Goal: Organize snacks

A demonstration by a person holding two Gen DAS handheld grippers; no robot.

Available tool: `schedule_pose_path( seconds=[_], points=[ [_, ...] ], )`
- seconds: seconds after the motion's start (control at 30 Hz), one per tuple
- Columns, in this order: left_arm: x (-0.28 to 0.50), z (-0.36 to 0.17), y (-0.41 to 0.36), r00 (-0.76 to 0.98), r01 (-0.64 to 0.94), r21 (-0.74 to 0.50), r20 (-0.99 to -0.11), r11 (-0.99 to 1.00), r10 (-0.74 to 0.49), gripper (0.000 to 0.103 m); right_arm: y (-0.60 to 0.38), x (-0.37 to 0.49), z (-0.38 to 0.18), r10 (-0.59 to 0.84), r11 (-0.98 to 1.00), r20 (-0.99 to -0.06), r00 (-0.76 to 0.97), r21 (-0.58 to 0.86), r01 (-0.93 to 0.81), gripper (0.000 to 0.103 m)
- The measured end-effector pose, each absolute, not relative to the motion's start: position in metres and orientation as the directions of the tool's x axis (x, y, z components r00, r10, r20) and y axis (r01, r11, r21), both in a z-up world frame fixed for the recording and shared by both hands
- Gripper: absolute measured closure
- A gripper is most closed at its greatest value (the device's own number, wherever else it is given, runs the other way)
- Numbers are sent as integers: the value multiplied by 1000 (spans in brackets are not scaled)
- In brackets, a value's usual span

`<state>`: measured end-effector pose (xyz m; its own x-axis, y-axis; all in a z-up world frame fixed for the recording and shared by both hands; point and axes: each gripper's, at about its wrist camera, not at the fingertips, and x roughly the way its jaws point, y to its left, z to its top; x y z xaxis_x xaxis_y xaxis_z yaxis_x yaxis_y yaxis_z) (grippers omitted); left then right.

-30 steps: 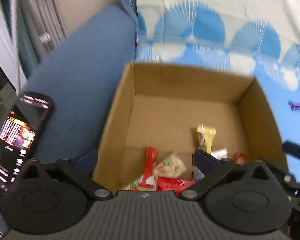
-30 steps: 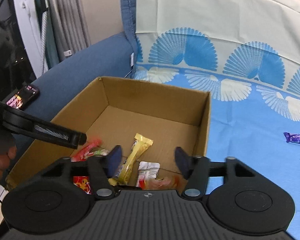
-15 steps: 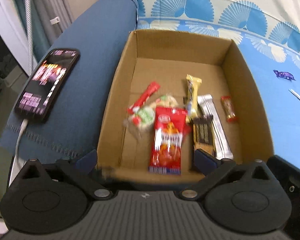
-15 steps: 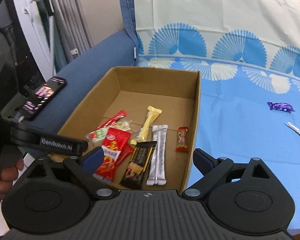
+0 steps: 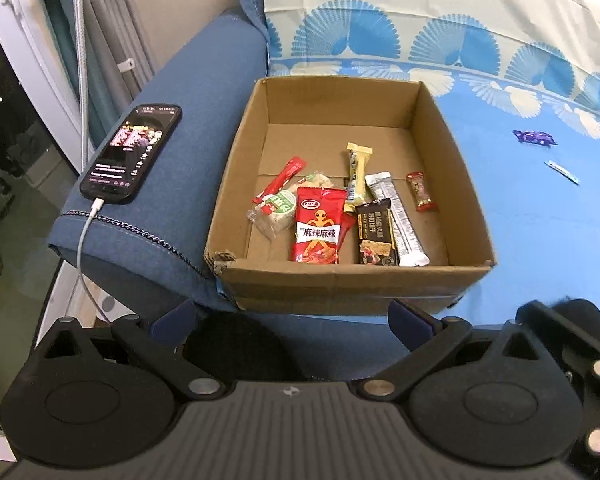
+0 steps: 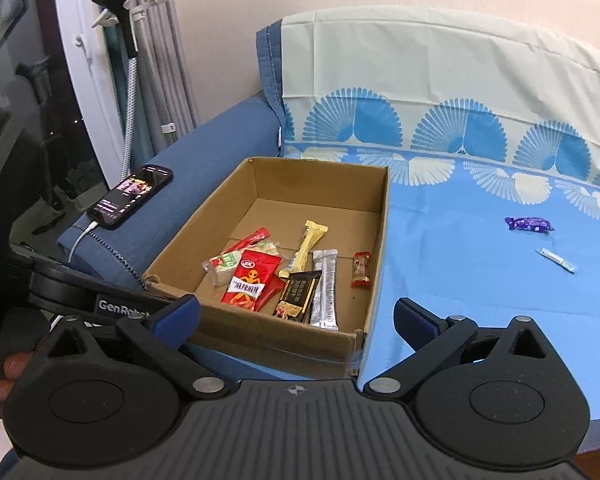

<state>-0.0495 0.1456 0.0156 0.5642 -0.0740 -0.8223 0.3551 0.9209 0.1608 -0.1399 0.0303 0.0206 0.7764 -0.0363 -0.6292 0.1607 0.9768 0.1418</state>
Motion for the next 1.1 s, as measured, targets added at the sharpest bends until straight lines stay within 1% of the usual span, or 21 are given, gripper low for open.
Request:
schedule_pose_path(
  seconds=[0.27, 0.53, 1.1],
  points=[
    [-73, 28, 147, 592, 358, 162, -801, 920, -89, 0, 32, -165, 33, -53, 977, -584, 810, 138, 164, 1],
    [-84, 36, 147, 606, 364, 164, -789, 917, -99, 0, 32, -176, 38, -59, 975, -559, 827, 146, 168, 1],
    [-82, 32, 143, 592, 370, 170, -801, 914, -91, 0, 31, -176, 33, -54, 972, -571, 819, 159, 174, 1]
  ],
)
